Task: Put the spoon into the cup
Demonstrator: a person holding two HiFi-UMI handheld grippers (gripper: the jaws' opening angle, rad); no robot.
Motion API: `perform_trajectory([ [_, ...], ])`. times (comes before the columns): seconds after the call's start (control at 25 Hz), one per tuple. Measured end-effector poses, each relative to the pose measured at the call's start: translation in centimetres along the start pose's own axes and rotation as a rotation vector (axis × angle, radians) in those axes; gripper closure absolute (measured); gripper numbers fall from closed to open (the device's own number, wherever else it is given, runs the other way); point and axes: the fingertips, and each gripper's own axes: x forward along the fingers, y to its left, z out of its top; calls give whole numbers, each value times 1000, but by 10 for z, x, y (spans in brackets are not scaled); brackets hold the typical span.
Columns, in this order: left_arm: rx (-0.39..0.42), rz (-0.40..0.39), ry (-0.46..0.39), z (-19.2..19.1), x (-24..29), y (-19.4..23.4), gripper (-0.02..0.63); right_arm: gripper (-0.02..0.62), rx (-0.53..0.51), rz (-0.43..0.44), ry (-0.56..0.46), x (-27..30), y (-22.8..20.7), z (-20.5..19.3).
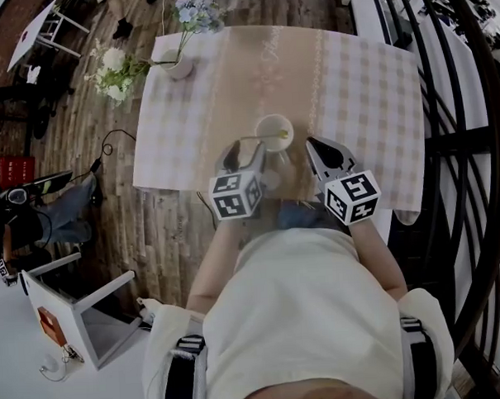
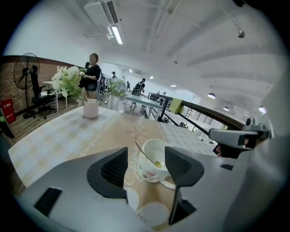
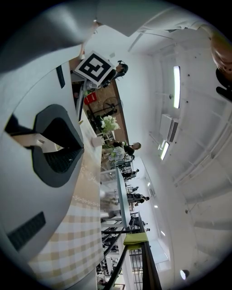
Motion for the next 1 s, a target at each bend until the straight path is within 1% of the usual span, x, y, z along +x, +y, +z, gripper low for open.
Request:
perform_trajectory([
  [0.32, -24, -22, -43, -1, -34, 3, 380, 595, -1, -11, -8, -9, 24, -12],
  [0.44, -27, -18, -52, 1, -44, 6, 439, 595, 1, -8, -11, -8, 31, -12],
  [0.6, -31, 8, -71, 15, -42, 9, 524, 595, 9, 0, -5, 0, 24, -7],
  [0.68, -27, 14, -85, 12, -52, 12, 567, 595, 12, -1, -6, -4, 32, -13],
  [0.76, -19, 15, -96, 8, -66, 13, 587, 595, 12, -5, -9, -12, 45, -18],
  [1.0, 10, -10, -123, -3, -98, 10, 600, 595, -7, -15, -24, -33, 72, -29],
])
